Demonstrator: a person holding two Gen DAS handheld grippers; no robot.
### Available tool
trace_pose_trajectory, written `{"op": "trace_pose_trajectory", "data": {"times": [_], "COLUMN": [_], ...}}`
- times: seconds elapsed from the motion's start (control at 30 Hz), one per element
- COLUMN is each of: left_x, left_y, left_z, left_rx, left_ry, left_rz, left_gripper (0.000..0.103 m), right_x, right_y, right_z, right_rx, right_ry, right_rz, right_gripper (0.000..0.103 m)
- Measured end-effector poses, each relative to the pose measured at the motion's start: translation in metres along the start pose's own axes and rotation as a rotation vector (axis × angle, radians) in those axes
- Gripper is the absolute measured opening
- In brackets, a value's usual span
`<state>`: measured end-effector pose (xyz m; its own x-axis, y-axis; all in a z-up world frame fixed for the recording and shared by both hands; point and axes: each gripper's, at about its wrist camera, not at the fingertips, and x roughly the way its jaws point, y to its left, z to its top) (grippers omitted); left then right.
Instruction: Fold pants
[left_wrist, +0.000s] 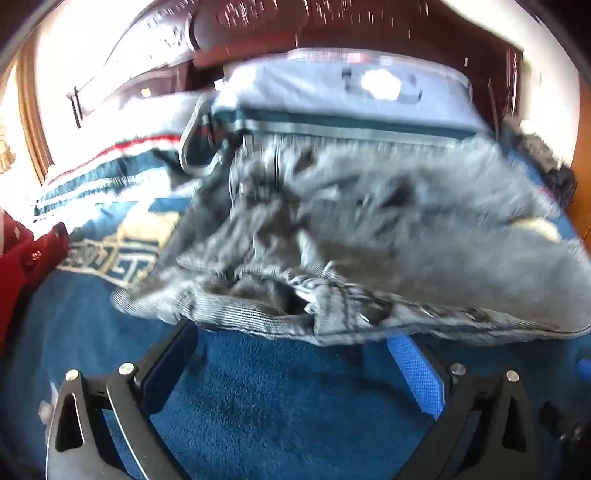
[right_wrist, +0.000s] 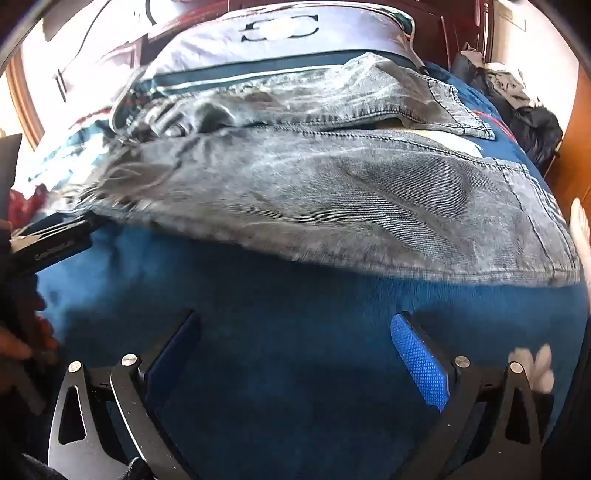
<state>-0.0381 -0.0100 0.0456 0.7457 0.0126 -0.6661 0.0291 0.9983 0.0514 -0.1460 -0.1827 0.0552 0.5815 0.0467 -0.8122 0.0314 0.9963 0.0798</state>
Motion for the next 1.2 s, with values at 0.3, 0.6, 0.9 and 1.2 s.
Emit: {"op": "trace_pose_trajectory", "data": {"times": [0.3,0.6,0.9,1.2], "left_x": [-0.088,-0.092,-0.101,-0.098], "left_y": [0.013,0.009,-0.006,-0.006], "left_z": [0.014,0.005,0.002,0.004], "left_rx": [-0.148,-0.112,-0.024,-0.016], "left_ry": [-0.284,-0.154,-0.177,-0.154], "left_rz": [-0.046,-0.064,-0.089,-0.097], "left_gripper": [0.103,0.103,0.103,0.103], "right_x": [-0.087,-0.111,-0.113,-0.112], "right_y": [0.014,0.004,-0.004,-0.002], "right_z": [0.006,0.007,-0.004,-0.005], "right_rx": [-0.025,-0.003,-0.002,-0.007], "right_ry": [-0.307,-0.38,-0.393,-0.386], "right_rz": [-0.012,-0.049,-0.084,-0.075], "right_gripper": [0.103,0.103,0.103,0.103]}}
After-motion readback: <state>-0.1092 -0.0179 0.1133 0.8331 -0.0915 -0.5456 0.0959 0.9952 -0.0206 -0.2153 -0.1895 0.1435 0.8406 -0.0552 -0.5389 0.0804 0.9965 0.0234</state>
